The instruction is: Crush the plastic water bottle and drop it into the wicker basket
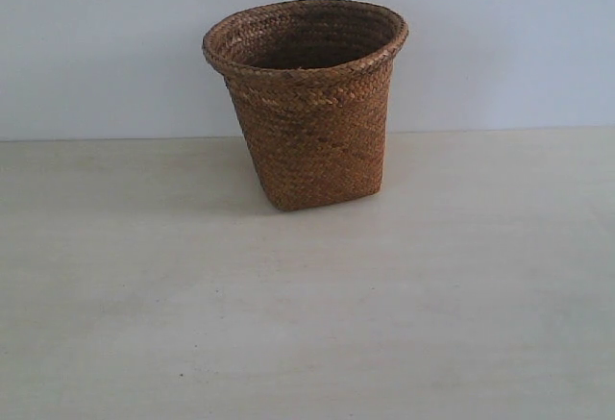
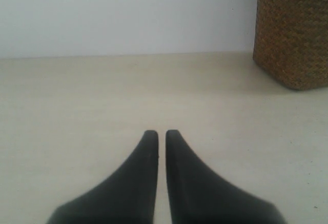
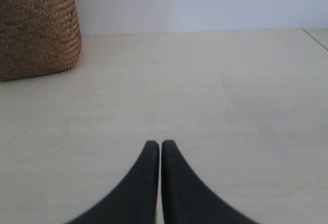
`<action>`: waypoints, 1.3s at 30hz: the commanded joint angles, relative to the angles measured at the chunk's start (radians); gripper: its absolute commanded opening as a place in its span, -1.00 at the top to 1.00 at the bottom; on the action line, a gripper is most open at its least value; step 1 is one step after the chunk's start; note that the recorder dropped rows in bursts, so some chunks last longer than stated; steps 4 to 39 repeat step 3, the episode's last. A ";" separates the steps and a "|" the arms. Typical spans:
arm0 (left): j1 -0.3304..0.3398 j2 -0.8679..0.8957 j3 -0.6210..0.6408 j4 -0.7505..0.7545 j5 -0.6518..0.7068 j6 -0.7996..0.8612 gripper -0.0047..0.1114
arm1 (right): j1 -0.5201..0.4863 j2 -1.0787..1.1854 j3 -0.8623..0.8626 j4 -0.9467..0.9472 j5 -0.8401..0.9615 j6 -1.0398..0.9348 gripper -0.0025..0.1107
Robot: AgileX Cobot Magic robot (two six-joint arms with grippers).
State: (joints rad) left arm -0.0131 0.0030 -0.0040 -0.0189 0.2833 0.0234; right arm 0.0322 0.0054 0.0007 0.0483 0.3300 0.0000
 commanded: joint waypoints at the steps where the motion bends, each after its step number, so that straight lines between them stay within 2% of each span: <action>1: 0.003 -0.003 0.004 -0.003 -0.004 -0.010 0.84 | -0.003 -0.005 -0.001 -0.001 -0.006 -0.006 0.96; 39: 0.003 -0.003 0.004 -0.003 -0.004 -0.010 0.84 | -0.003 -0.005 -0.001 -0.001 -0.006 -0.006 0.96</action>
